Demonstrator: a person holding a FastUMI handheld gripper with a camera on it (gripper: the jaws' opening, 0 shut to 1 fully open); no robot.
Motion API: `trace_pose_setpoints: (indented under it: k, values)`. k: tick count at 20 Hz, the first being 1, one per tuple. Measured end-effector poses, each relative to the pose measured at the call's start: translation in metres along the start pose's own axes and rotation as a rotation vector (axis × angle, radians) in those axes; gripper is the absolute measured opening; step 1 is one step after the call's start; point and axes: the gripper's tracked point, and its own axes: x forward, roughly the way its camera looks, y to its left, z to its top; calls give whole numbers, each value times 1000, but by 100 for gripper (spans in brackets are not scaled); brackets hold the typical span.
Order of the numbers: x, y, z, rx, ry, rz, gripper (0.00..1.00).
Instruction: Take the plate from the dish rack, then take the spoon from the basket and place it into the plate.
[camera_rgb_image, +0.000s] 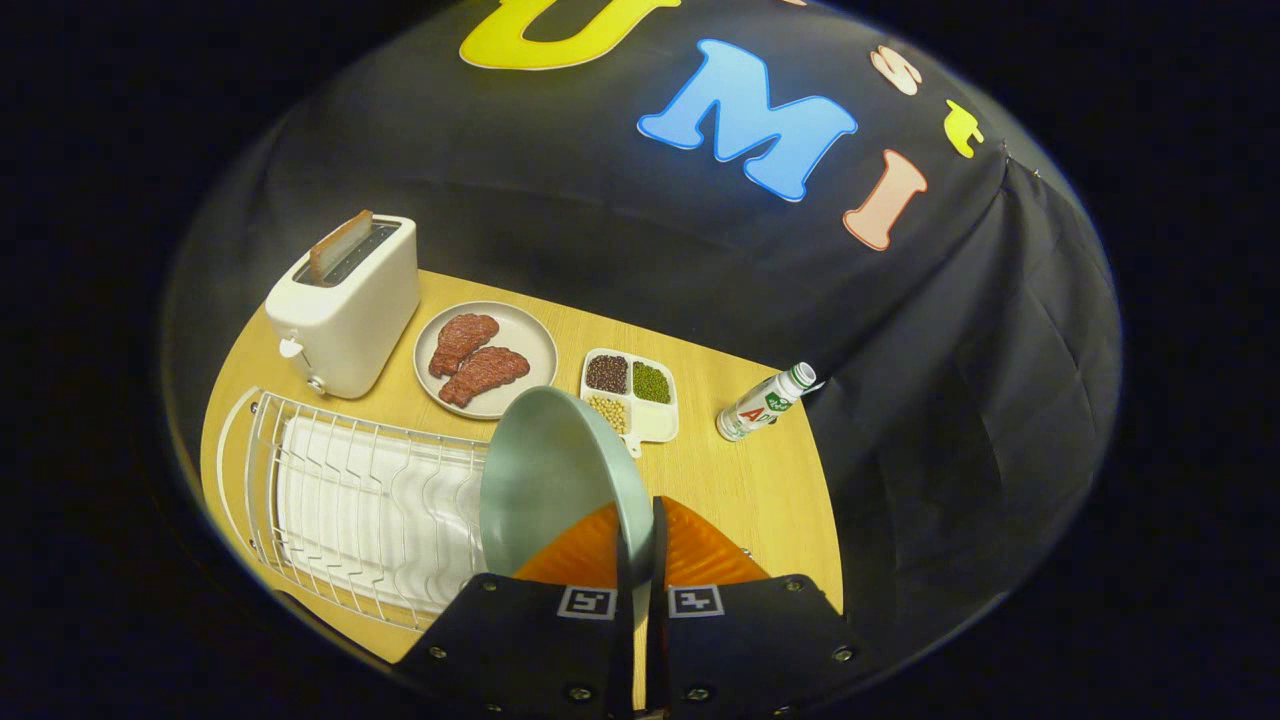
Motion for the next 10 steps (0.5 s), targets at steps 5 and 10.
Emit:
trace_pose_setpoints:
  k: [5,10]
  values:
    - [-8,-24,-8,61,5,61,5]
    - [-23,-63,-26,130,14,132,5]
